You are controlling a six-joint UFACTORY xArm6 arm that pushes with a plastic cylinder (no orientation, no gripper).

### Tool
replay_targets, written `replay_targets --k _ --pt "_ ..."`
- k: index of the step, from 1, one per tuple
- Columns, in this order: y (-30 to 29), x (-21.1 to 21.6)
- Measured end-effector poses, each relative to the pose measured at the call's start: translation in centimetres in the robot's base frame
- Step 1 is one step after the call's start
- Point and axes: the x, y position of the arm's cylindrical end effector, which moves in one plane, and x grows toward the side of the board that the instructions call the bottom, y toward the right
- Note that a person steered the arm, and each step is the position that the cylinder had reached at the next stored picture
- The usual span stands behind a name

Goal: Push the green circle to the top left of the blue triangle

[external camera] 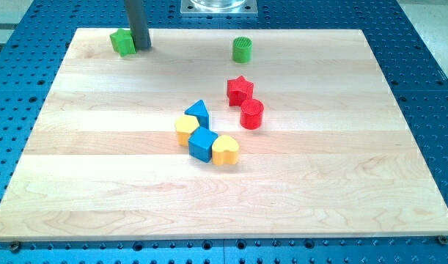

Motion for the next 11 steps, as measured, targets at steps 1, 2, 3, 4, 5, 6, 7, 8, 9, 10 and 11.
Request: replay_targets --k 1,2,3,4,5,6,7,8,9,10,11 --pt "7.3 0.1" --pt "14.7 -0.6" --pt "22.0 -0.5" --pt "21.7 3.4" --pt "16.4 5.0" --pt "16.7 3.1" --pt "13.2 2.8" --pt "7.9 8.1" --pt "7.9 10.6" --pt "11.8 10.0" --pt "14.5 8.6"
